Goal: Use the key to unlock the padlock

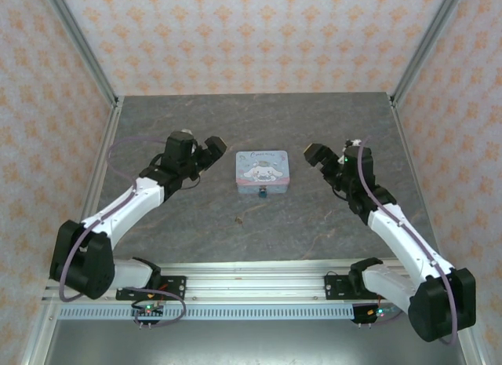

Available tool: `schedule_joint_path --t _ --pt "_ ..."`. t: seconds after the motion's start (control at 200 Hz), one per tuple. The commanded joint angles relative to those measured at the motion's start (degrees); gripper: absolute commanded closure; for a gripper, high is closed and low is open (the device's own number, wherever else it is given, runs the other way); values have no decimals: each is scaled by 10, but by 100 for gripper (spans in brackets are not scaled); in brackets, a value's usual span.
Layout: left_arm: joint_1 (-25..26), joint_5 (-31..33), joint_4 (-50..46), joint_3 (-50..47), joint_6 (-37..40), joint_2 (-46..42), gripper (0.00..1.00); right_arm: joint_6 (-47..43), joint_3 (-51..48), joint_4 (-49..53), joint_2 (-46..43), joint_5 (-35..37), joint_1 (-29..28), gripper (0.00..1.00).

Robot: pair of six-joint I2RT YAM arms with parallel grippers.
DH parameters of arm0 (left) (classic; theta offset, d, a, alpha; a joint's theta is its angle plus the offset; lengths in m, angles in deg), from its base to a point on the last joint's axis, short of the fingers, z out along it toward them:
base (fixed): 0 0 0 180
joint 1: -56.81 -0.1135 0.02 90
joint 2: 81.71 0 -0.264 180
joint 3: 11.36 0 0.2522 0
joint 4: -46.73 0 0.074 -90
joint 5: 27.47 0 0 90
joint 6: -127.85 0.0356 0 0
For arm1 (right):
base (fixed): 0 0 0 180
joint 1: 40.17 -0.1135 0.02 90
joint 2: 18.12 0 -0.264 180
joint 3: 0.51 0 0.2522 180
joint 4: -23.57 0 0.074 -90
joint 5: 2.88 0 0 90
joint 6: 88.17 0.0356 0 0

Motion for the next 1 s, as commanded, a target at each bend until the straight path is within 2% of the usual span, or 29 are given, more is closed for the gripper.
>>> schedule_joint_path --t 0.0,0.125,0.28,0.46,0.741,0.996 --pt "1 22 -70 -2 37 -34 0 -49 47 34 39 -49 -56 14" --pt "0 31 -134 21 58 -44 0 -95 93 105 116 -35 -156 28" --pt "-27 19 -169 32 66 -43 0 -133 115 146 188 21 -274 34" --pt "-71 -18 -164 29 59 -42 0 -163 150 179 270 59 -358 40" --pt "-127 -66 -145 8 40 -43 0 -227 262 248 396 85 -389 50" --pt "-155 -87 -138 -5 36 -47 0 -269 343 303 482 104 -400 49"
